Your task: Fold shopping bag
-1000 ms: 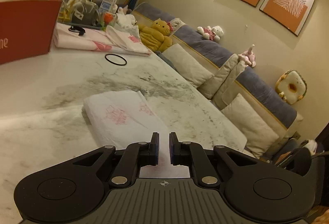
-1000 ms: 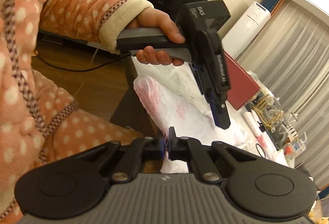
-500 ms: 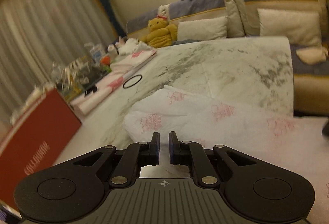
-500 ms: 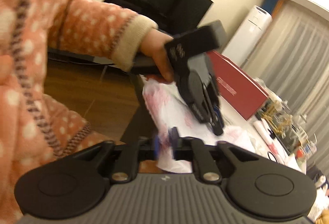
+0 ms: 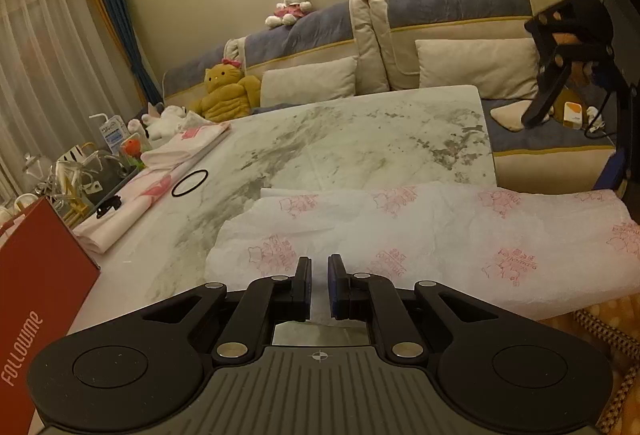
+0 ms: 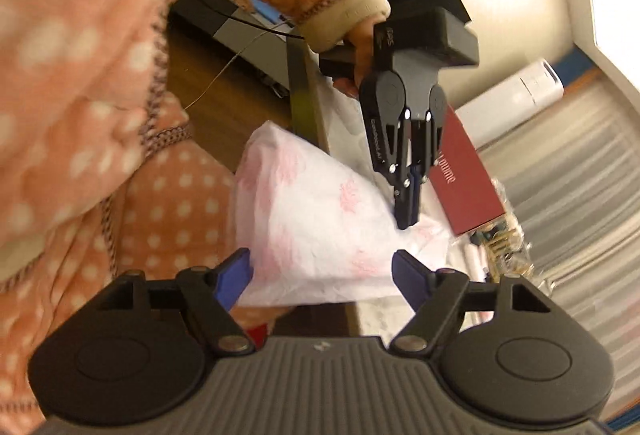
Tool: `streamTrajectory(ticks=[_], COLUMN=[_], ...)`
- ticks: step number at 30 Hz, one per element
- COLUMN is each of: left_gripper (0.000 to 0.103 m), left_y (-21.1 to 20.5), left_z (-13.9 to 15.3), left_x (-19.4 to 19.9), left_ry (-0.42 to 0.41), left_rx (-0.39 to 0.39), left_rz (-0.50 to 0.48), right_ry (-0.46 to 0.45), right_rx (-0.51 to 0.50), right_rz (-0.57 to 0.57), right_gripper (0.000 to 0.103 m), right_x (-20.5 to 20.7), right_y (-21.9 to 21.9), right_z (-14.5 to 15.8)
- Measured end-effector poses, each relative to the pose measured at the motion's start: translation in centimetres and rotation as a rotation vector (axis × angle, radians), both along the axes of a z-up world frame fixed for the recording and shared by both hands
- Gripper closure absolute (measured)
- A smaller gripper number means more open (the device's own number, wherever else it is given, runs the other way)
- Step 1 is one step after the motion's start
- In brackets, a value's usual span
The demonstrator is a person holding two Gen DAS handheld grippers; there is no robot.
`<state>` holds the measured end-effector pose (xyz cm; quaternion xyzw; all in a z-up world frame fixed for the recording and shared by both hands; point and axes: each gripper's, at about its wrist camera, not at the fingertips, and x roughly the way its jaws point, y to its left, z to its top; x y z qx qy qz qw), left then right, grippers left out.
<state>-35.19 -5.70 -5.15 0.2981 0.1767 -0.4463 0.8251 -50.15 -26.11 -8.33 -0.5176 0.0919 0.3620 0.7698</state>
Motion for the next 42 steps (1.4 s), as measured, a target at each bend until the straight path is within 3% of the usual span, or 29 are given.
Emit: streamTrajectory(ticks=[4, 7, 10, 15, 19, 20, 22, 24, 27, 31, 33, 36, 42], left_gripper=[0.096, 0.096, 0.096, 0.096, 0.096, 0.096, 0.096, 0.096, 0.096, 0.095, 0.095, 0.095, 0.095], left_y=[-0.9, -1.4, -1.7, -1.9, -2.0, -2.0, -1.9, -1.9, -2.1, -2.4, -2.4, -2.2, -1.8], left_z=[-1.4, -1.7, -1.7, -1.6, -1.6, -1.6, -1.6, -1.6, -1.5, -1.2, -1.1, -0.9, -1.0], left_x=[0.7, 1.4, 2.0, 2.1, 2.1, 2.1, 2.0, 1.9, 1.5, 0.0, -0.5, -0.8, -1.0], left_ry=[0.004, 0.012, 0.031, 0.053, 0.062, 0.063, 0.063, 0.061, 0.042, 0.012, 0.009, 0.021, 0.027], left_rx=[-0.009, -0.015, -0.022, -0.023, -0.025, -0.026, -0.024, -0.022, -0.004, 0.031, 0.036, 0.028, 0.000], left_rz=[-0.020, -0.044, -0.051, -0.064, -0.075, -0.075, -0.080, -0.085, -0.102, -0.151, -0.164, -0.177, -0.173], right_ry=[-0.074, -0.208, -0.287, -0.384, -0.354, -0.342, -0.318, -0.294, -0.130, 0.074, 0.162, 0.295, 0.837], right_rx=[0.003, -0.098, -0.154, -0.128, -0.074, -0.059, -0.029, 0.000, 0.042, 0.142, 0.248, 0.419, 0.777], right_rz=[-0.059, -0.060, -0.010, 0.074, 0.108, 0.115, 0.129, 0.144, 0.105, 0.060, 0.036, -0.021, -0.199], right_gripper=[0.022, 0.021, 0.021, 0.021, 0.015, 0.018, 0.032, 0.055, 0.077, 0.086, 0.101, 0.101, 0.101], right_x=[-0.5, 0.0, 1.0, 2.1, 2.6, 2.8, 3.0, 3.2, 3.6, 4.1, 4.6, 6.2, 12.1], right_y=[-1.6, -2.1, -1.9, 0.4, 1.3, 1.5, 1.9, 2.4, 2.5, 2.8, 2.3, 1.0, -3.5], right_z=[1.5, -1.1, -4.3, -7.2, -6.8, -6.7, -6.4, -6.1, -4.4, -2.2, -0.4, 2.2, 3.5])
